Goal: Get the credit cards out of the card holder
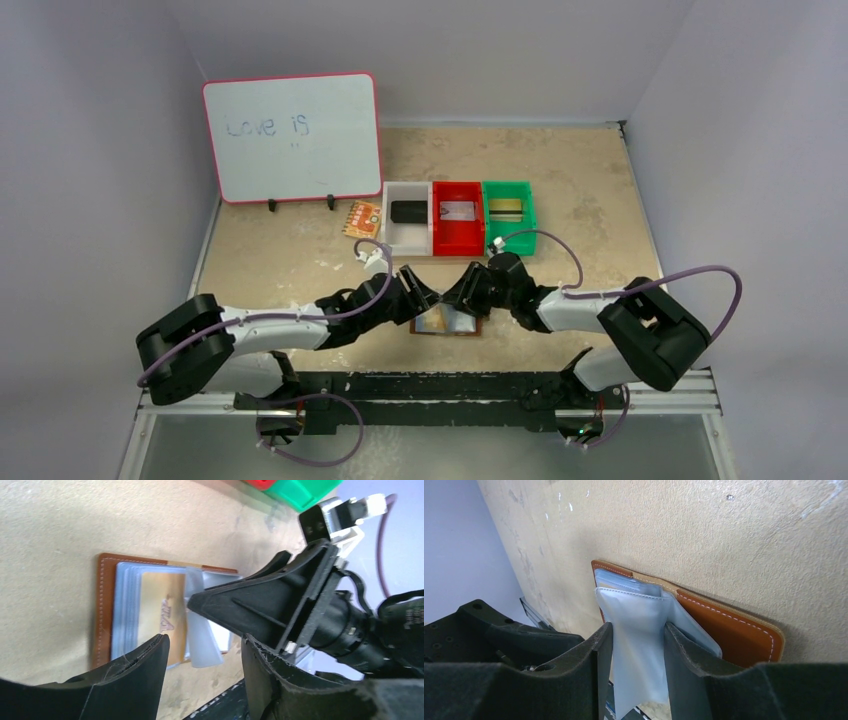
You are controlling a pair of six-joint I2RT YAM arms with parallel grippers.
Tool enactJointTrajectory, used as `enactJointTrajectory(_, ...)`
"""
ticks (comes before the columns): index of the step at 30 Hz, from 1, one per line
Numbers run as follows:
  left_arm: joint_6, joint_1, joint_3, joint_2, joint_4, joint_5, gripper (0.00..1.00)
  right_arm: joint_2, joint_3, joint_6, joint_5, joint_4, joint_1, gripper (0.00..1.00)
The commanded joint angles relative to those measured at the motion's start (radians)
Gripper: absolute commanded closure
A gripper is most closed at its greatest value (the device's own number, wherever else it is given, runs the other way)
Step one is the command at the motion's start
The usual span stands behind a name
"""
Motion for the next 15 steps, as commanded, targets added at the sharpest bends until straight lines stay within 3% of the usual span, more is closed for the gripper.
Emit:
enactJointTrajectory(1, 0.003, 0.0, 0.017, 0.036, -0.03, 0.004, 0.48, -0.009, -0.012, 0.002, 0.0, 0.001, -0.008, 0.56)
enactJointTrajectory(11, 0.035, -0.001, 0.064, 0.123, -0.013, 0.072, 0.63, -0.001, -0.005, 0.0, -0.009, 0.004, -0.011, 0.56)
enactJointTrajectory(15, 0.046, -0.001, 0.098, 0.176, -0.049, 0.093, 0.74, -0.015, -0.005, 0.0, -0.01, 0.003, -0.012, 0.56)
